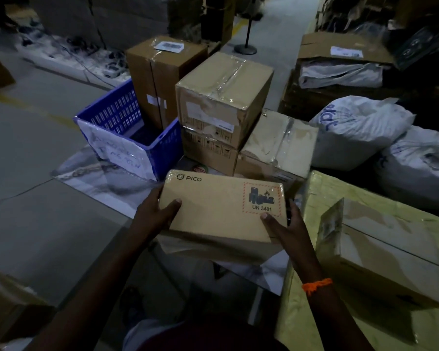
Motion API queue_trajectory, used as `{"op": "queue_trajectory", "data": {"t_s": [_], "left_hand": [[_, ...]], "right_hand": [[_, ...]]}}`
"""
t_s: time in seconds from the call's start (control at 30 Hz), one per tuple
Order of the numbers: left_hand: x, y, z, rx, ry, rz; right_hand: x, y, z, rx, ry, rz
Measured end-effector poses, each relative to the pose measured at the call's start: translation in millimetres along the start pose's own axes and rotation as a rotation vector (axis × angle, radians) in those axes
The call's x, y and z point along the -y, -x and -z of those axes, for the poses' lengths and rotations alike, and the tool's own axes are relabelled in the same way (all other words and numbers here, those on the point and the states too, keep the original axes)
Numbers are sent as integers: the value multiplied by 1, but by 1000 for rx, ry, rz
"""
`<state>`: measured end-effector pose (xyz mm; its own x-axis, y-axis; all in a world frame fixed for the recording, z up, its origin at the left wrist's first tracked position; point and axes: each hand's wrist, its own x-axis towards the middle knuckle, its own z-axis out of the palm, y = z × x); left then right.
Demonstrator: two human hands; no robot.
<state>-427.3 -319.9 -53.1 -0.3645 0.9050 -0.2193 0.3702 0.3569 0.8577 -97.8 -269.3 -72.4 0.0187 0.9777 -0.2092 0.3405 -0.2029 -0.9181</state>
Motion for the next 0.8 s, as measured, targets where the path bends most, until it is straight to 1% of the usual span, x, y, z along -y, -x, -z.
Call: {"op": "queue_trajectory", "data": {"t_s": [0.13,0.23,0.37,0.43,0.53,0.6,0.7,0.8], "left_hand": [[-11,-16,-4,53,-10,8],[-9,-16,-2,54,15,15],[-1,-9,8,42,117,-12],[1,-2,12,27,215,-43],[14,9,16,16,338,-54],[27,16,16,7,409,-19],[36,26,14,-38,511,95],[44,28,12,-6,527,221]], "right_hand": [[9,-3,-5,104,-134,7],[10,-1,-9,81,-182,-13],[18,12,-7,17,-214,18],[21,18,-6,2,-320,7],[22,20,-7,-38,-434,-74],[19,22,-9,-56,-462,-133],[11,29,-11,-25,-444,-158],[0,34,-13,5,-437,-174]]}}
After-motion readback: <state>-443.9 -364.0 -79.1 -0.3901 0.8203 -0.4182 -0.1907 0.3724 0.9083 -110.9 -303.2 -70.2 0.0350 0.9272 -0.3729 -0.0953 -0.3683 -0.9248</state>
